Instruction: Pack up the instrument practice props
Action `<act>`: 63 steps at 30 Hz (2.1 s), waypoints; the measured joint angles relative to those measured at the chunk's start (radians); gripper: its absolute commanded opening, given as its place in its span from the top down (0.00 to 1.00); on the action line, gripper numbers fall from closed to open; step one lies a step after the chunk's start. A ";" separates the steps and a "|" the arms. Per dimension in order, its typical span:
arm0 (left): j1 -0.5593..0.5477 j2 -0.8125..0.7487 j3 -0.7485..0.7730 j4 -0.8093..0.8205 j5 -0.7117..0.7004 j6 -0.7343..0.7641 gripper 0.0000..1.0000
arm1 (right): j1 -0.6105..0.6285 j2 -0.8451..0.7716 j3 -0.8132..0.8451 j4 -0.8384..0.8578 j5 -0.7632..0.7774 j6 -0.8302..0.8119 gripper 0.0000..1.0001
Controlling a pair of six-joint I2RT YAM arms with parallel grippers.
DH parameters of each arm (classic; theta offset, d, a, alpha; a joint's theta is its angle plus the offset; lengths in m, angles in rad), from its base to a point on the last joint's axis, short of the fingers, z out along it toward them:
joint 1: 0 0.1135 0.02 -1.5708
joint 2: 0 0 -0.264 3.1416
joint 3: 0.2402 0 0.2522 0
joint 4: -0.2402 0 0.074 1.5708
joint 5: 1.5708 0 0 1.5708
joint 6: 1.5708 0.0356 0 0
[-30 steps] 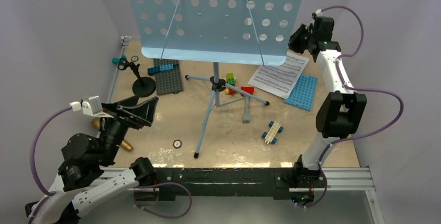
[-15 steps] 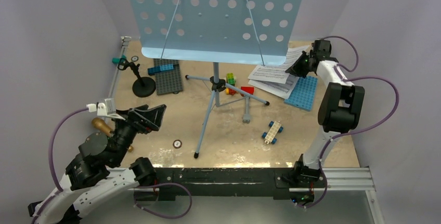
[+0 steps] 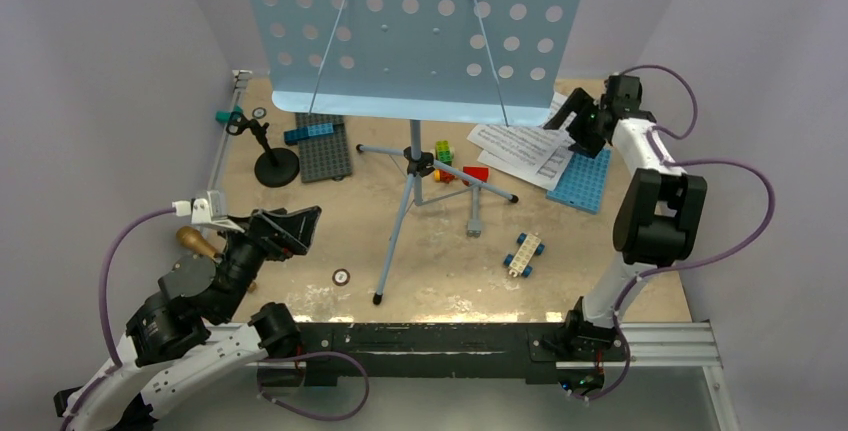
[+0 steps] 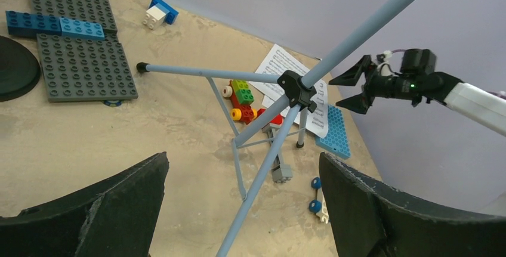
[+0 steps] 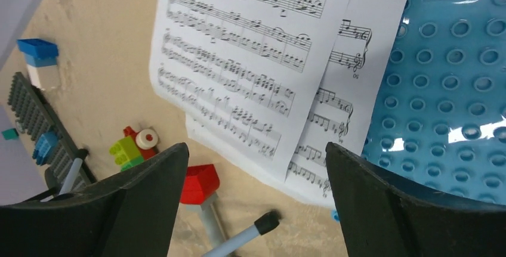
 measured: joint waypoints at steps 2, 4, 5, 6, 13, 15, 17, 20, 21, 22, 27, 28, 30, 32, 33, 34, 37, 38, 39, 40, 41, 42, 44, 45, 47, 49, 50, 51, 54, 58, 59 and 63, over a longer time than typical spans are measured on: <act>0.000 0.002 0.000 -0.010 -0.008 -0.014 0.00 | 0.005 -0.057 -0.004 -0.006 0.014 0.006 0.07; 0.000 0.008 0.000 -0.022 -0.015 -0.023 0.00 | 0.022 -0.161 -0.024 0.003 0.030 0.016 0.07; 0.000 0.015 0.000 -0.030 -0.019 -0.033 0.00 | 0.039 -0.229 -0.045 0.016 0.044 0.022 0.07; 0.000 0.025 0.001 -0.040 -0.024 -0.041 0.00 | 0.063 -0.305 -0.069 0.032 0.060 0.029 0.07; 0.000 0.102 0.031 -0.183 -0.068 -0.168 0.00 | 0.298 -0.834 -0.352 0.148 0.143 0.041 0.07; 0.000 0.103 0.037 -0.219 -0.080 -0.192 0.00 | 0.346 -0.941 -0.447 0.152 0.179 0.035 0.07; 0.000 0.103 0.040 -0.245 -0.090 -0.207 0.00 | 0.404 -1.054 -0.553 0.142 0.225 0.027 0.06; 0.000 0.103 0.041 -0.286 -0.103 -0.231 0.00 | 0.484 -1.195 -0.695 0.103 0.269 0.016 0.04; 0.000 0.103 0.041 -0.299 -0.108 -0.243 0.00 | 0.514 -1.259 -0.747 0.078 0.284 0.009 0.04; 0.000 0.104 0.041 -0.306 -0.111 -0.248 0.00 | 0.531 -1.301 -0.776 0.062 0.294 0.006 0.04; 0.000 0.161 0.041 -0.343 -0.126 -0.306 0.00 | 0.624 -1.529 -0.876 -0.005 0.367 -0.030 0.03; 0.000 0.182 0.041 -0.347 -0.126 -0.318 0.00 | 0.639 -1.547 -0.880 -0.008 0.384 -0.037 0.03; 0.000 0.249 0.041 -0.366 -0.123 -0.355 0.00 | 0.673 -1.562 -0.883 -0.013 0.415 -0.052 0.03; 0.000 0.304 0.041 -0.382 -0.116 -0.381 0.00 | 0.706 -1.549 -0.883 -0.012 0.446 -0.061 0.03; 0.000 0.333 0.041 -0.390 -0.111 -0.396 0.00 | 0.721 -1.537 -0.883 -0.013 0.464 -0.065 0.03; 0.000 0.354 0.041 -0.398 -0.106 -0.409 0.00 | 0.733 -1.519 -0.883 -0.015 0.483 -0.068 0.03; 0.000 0.378 0.041 -0.412 -0.090 -0.440 0.00 | 0.767 -1.497 -0.881 -0.018 0.515 -0.074 0.03; 0.000 0.378 0.041 -0.413 -0.086 -0.449 0.00 | 0.777 -1.490 -0.877 -0.019 0.525 -0.077 0.03; 0.000 0.376 0.041 -0.412 -0.084 -0.459 0.00 | 0.792 -1.478 -0.866 -0.026 0.544 -0.084 0.03; 0.000 0.366 0.041 -0.413 -0.082 -0.462 0.00 | 0.807 -1.461 -0.845 -0.035 0.563 -0.091 0.03; 0.000 0.356 0.041 -0.412 -0.082 -0.466 0.00 | 0.831 -1.434 -0.809 -0.043 0.591 -0.104 0.03; 0.000 0.349 0.041 -0.412 -0.081 -0.470 0.00 | 0.852 -1.414 -0.783 -0.045 0.612 -0.116 0.03; 0.000 0.335 0.041 -0.412 -0.082 -0.478 0.00 | 0.916 -1.370 -0.716 -0.042 0.680 -0.152 0.02; 0.000 0.331 0.040 -0.412 -0.082 -0.480 0.00 | 0.939 -1.355 -0.692 -0.037 0.706 -0.167 0.01; 0.000 0.324 0.039 -0.412 -0.082 -0.486 0.00 | 1.001 -1.324 -0.647 -0.029 0.777 -0.203 0.01; 0.000 0.320 0.034 -0.413 -0.082 -0.487 0.00 | 1.047 -1.306 -0.629 -0.011 0.827 -0.232 0.01; 0.000 0.319 0.031 -0.414 -0.082 -0.487 0.00 | 1.057 -1.305 -0.630 -0.009 0.836 -0.241 0.01; 0.000 0.317 0.028 -0.414 -0.082 -0.487 0.00 | 1.063 -1.307 -0.635 -0.006 0.844 -0.250 0.01; 0.000 0.308 0.020 -0.412 -0.081 -0.485 0.00 | 1.066 -1.328 -0.677 0.027 0.846 -0.266 0.01; 0.000 0.294 -0.002 -0.392 -0.072 -0.449 0.00 | 1.066 -1.322 -0.749 0.063 0.799 -0.265 0.01; 0.000 0.292 -0.008 -0.379 -0.066 -0.432 0.00 | 1.066 -1.311 -0.760 0.071 0.790 -0.263 0.01; 0.000 0.277 -0.037 -0.270 -0.037 -0.319 0.00 | 1.066 -1.257 -0.800 0.130 0.745 -0.259 0.01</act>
